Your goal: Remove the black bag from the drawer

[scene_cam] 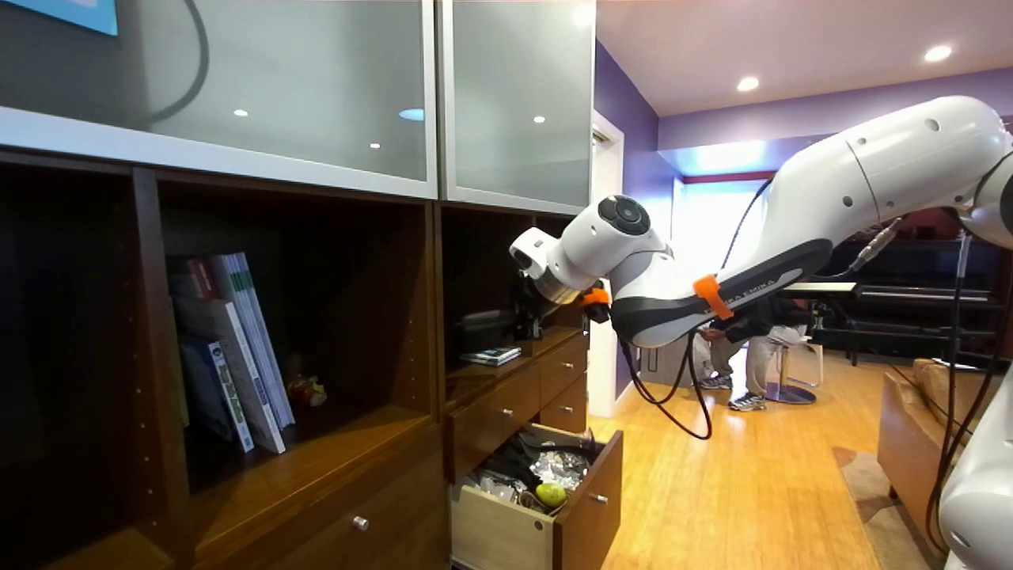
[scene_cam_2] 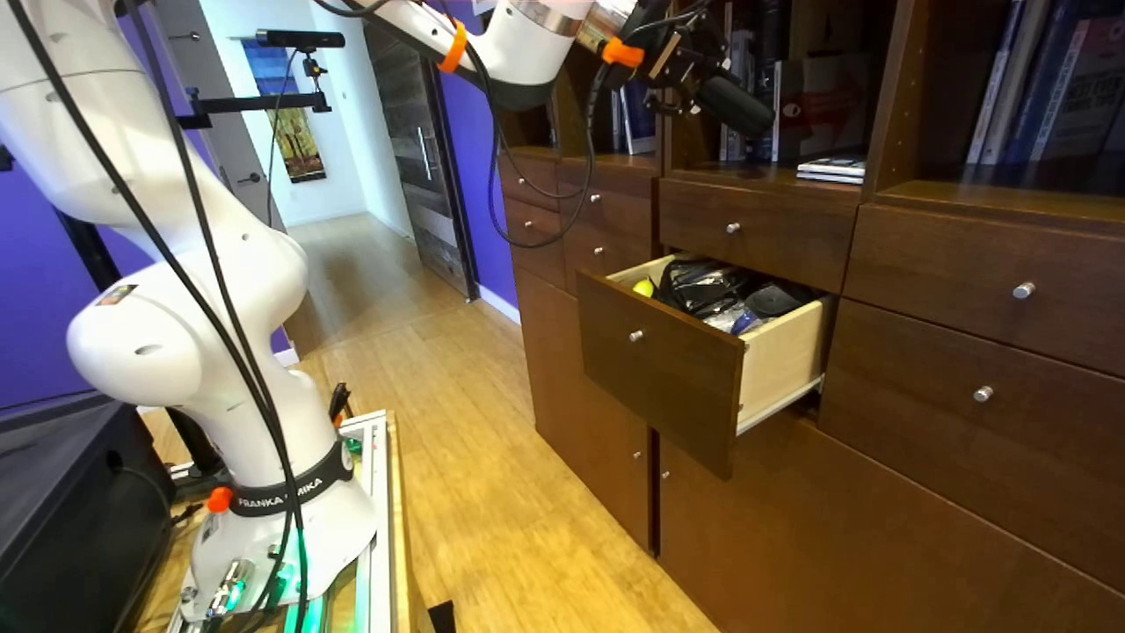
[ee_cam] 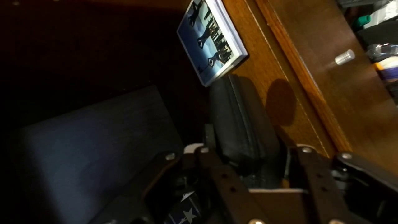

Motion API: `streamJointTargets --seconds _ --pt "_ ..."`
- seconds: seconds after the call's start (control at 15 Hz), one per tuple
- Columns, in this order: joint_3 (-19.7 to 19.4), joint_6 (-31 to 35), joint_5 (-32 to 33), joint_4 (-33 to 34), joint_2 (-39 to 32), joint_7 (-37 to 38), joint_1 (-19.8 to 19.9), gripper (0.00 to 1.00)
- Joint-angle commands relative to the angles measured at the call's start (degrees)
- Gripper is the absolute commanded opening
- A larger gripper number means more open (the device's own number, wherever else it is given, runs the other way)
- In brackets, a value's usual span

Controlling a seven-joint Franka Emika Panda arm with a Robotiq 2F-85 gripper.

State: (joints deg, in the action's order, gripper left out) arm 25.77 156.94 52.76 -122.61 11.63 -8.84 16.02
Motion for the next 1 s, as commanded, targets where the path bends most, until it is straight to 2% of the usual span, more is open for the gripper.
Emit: streamJointTargets --seconds 0.0,0.2,0.27,0.93 --pt "0.0 0.0 0.0 0.0 0.0 0.0 0.0 0.22" --pt "1.8 -0.4 4.3 2.9 -2.7 2.3 0.6 0.22" --pt "0.4 2.0 4.9 2.7 -3.2 0.9 1.5 0.22" --pt "0.1 5.0 13.4 8.3 -9.6 2.7 3.0 0.22"
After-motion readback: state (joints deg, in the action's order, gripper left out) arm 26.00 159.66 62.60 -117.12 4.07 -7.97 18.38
